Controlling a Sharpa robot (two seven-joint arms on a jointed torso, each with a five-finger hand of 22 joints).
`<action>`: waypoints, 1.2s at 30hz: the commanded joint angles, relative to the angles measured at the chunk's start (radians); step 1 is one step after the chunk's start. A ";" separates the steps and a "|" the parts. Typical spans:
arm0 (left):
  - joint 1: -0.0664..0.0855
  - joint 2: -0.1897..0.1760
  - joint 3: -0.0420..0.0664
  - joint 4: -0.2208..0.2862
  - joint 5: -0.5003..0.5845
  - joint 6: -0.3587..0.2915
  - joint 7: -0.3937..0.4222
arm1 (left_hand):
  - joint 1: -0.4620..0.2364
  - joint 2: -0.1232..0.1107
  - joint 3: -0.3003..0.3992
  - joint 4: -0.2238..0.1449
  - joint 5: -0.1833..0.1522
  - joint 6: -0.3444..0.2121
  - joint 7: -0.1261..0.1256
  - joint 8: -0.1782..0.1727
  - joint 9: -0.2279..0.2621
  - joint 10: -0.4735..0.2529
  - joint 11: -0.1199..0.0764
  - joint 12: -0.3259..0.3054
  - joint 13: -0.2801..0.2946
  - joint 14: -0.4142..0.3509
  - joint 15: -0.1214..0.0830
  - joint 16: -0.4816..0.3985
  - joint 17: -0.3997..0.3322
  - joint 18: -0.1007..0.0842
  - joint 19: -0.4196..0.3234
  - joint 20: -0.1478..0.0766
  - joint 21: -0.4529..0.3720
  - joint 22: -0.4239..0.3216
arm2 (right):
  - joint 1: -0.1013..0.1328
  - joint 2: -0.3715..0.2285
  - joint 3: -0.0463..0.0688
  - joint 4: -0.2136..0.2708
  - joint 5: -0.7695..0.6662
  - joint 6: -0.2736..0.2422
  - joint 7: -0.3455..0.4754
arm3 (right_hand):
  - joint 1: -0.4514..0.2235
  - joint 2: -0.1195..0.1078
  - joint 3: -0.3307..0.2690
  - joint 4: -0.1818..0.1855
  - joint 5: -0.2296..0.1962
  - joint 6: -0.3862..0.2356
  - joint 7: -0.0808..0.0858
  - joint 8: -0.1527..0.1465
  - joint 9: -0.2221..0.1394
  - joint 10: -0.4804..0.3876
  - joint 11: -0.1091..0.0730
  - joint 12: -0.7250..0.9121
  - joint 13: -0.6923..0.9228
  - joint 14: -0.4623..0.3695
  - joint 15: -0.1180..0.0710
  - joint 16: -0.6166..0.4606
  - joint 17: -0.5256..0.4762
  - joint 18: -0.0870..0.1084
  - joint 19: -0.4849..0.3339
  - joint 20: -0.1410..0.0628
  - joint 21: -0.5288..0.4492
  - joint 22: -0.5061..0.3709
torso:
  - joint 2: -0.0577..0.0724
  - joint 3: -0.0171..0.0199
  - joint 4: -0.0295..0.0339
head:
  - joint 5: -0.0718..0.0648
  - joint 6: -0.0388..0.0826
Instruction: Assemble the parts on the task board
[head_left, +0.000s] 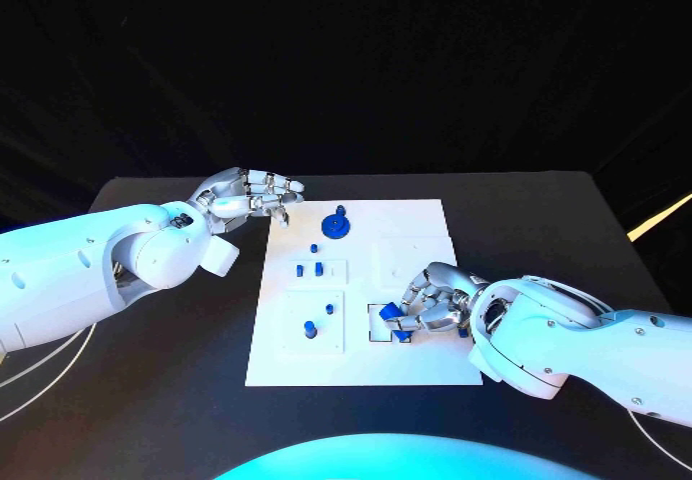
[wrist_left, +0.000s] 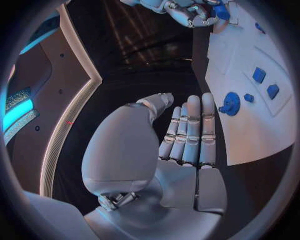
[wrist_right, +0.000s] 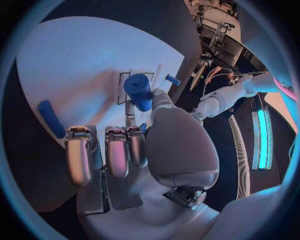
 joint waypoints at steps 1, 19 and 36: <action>0.000 0.001 0.001 0.003 0.005 0.017 0.003 | -0.001 0.008 -0.002 0.003 0.004 -0.009 0.021 0.006 -0.002 -0.007 -0.001 0.007 -0.001 0.000 0.004 0.001 0.001 0.014 0.001 0.005 -0.006 -0.001 | -0.002 0.011 0.000 -0.008 -0.013 -0.020 0.013 | -0.008 -0.003 0.007 -0.001 -0.005 0.017 -0.010 0.003 0.000 0.060 -0.005 -0.003 0.203 0.093 -0.004 0.003 0.210 -0.009 0.090 -0.007 -0.004 0.246 | 0.000 -0.0012 0.0002 | 0.000 0.000; 0.001 0.000 0.001 0.005 0.007 0.001 0.014 | 0.003 0.010 0.000 0.002 0.005 -0.009 0.020 0.008 -0.002 -0.006 -0.002 0.009 -0.002 0.001 0.003 0.001 0.001 0.015 0.003 0.004 -0.007 -0.002 | -0.013 0.058 0.000 -0.056 -0.039 -0.009 -0.004 | -0.058 0.008 0.010 0.000 -0.057 0.016 -0.009 0.009 0.003 0.059 -0.004 -0.006 0.203 0.093 -0.003 0.002 0.208 -0.009 0.090 -0.006 -0.005 0.246 | 0.000 0.0003 -0.0001 | -0.001 0.000; 0.001 -0.002 0.001 0.004 0.008 0.004 0.010 | 0.004 0.010 0.001 0.002 0.005 -0.008 0.020 0.008 -0.002 -0.005 -0.002 0.009 -0.002 0.001 0.003 0.002 0.001 0.015 0.004 0.004 -0.006 -0.002 | -0.014 0.069 0.001 -0.062 -0.071 -0.021 -0.016 | -0.109 0.037 0.015 0.001 -0.077 0.025 -0.015 0.023 0.010 0.062 -0.009 -0.004 0.206 0.093 -0.007 0.002 0.210 -0.010 0.092 -0.008 0.002 0.248 | 0.000 0.0007 -0.0006 | -0.002 0.002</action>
